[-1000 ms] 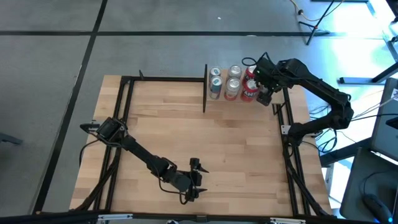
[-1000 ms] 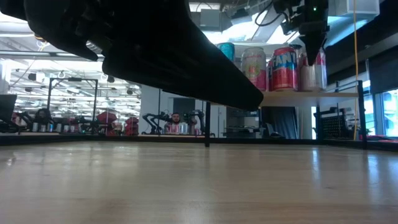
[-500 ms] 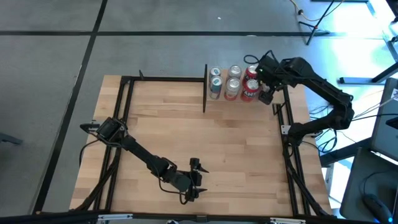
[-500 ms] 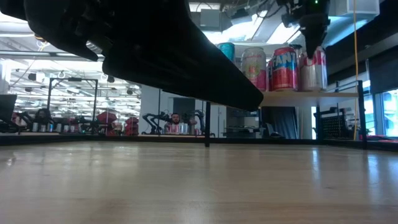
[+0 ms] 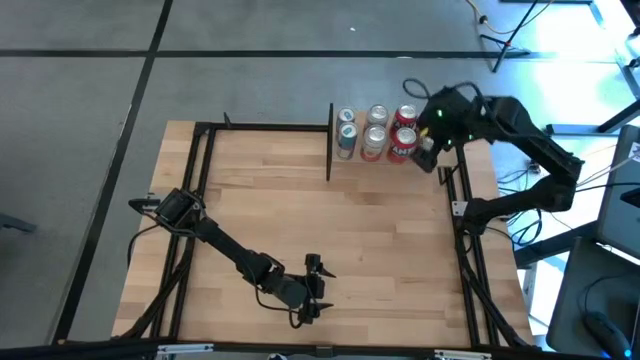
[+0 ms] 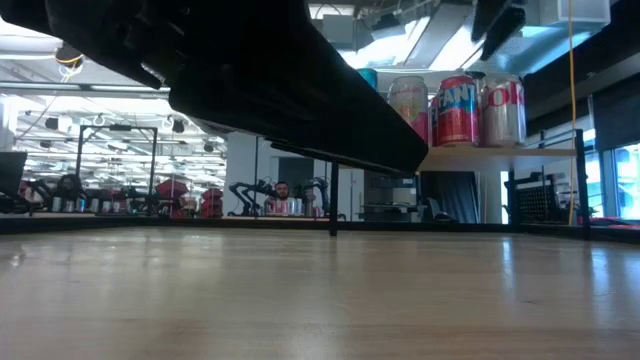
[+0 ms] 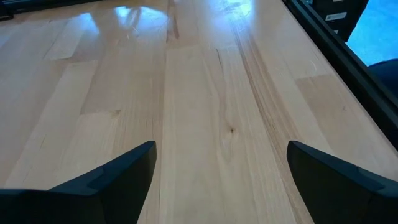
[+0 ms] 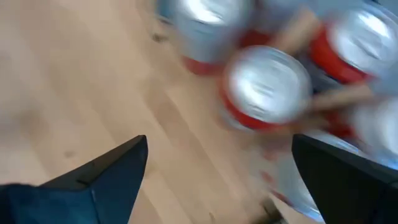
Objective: Place canned beverage on shelf
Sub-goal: Return to Home Position
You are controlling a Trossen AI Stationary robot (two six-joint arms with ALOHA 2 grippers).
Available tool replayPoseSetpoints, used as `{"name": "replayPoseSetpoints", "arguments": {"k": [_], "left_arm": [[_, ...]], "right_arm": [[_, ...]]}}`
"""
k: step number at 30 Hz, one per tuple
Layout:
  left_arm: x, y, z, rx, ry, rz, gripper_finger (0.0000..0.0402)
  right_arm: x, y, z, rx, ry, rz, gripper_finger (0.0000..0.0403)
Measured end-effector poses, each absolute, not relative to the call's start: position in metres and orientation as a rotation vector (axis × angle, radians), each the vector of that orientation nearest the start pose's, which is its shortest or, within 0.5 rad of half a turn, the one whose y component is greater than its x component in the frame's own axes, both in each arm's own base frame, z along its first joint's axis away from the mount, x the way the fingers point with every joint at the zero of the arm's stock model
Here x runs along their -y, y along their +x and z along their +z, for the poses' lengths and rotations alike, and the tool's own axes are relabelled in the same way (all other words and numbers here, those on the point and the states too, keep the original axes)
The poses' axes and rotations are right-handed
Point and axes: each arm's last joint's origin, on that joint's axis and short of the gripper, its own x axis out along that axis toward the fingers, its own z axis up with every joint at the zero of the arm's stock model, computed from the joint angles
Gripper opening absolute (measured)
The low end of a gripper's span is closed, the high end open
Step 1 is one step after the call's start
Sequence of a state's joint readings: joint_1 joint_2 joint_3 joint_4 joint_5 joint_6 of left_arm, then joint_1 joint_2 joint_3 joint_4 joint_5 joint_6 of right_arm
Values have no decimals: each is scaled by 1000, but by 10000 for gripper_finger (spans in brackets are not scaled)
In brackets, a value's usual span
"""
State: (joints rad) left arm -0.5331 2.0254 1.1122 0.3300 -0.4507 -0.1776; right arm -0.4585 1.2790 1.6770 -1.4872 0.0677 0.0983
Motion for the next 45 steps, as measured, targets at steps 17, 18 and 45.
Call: {"name": "replayPoseSetpoints", "arguments": {"k": [17,18,45], "left_arm": [[193,354,165,-486,146,-2,240],[190,351,171,-494,163,8,223],[35,229,195,-271,-39,-26,12]], "right_arm": [[-25,177,309,-617,82,-123,208],[-27,175,302,-591,88,-106,182],[-21,105,189,-153,134,145,27]]}}
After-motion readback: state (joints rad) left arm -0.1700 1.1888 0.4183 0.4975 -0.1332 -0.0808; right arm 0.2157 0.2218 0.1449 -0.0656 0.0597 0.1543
